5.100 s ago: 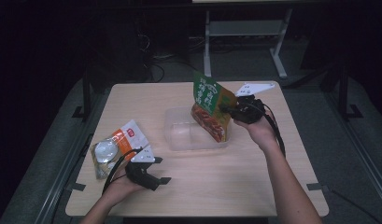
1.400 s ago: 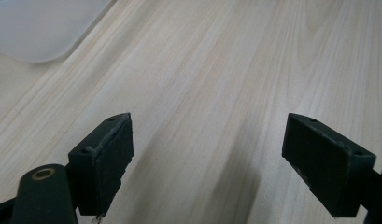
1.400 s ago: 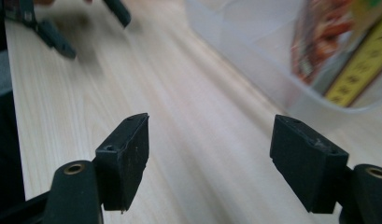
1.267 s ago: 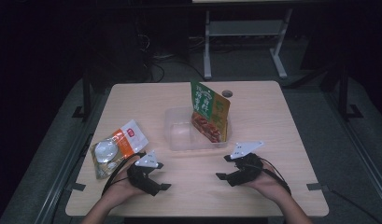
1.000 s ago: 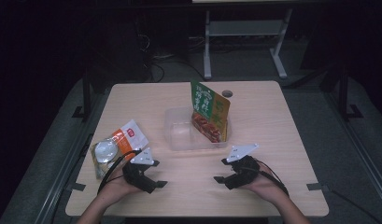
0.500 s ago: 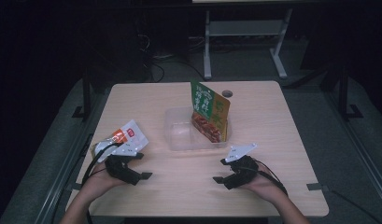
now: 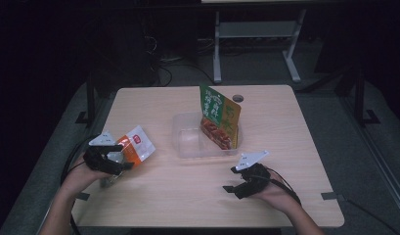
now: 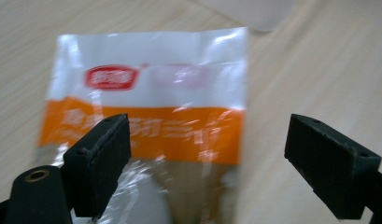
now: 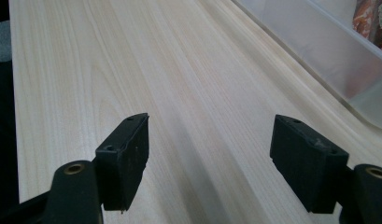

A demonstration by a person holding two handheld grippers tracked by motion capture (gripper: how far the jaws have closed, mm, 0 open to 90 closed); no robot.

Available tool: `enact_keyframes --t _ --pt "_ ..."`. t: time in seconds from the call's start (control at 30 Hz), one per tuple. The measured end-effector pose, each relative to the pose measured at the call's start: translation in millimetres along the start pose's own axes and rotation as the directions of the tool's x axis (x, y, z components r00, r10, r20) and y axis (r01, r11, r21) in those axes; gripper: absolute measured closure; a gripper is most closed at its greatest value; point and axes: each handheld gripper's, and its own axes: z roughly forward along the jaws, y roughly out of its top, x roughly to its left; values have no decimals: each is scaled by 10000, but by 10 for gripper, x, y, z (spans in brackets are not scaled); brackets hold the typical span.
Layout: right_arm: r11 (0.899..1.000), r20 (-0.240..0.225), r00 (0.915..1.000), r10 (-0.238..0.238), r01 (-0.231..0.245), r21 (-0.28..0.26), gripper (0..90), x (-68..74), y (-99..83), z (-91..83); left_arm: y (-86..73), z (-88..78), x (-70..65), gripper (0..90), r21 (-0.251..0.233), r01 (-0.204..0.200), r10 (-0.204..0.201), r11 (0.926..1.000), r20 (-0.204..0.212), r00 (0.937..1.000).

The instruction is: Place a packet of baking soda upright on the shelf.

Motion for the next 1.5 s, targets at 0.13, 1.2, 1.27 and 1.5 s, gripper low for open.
enact_keyframes --t 0.13,1.2,1.27,1.5 --pt "10000 -21 10000 -26 26 14 279 -11 -2 9 -30 -17 192 140 -14 156 -157 9999 -382 9991" --pt "10000 114 9999 53 -53 26 279 -29 -10 1 -297 419 721 716 622 1582 -1608 9854 385 9862" --pt "10000 102 9999 52 -52 11 279 -22 -8 0 -307 406 698 857 584 1558 -1580 9861 347 9868" --pt "10000 102 9999 62 -62 -21 281 -30 -7 -9 -343 328 608 895 384 1916 -1931 9807 396 9804"
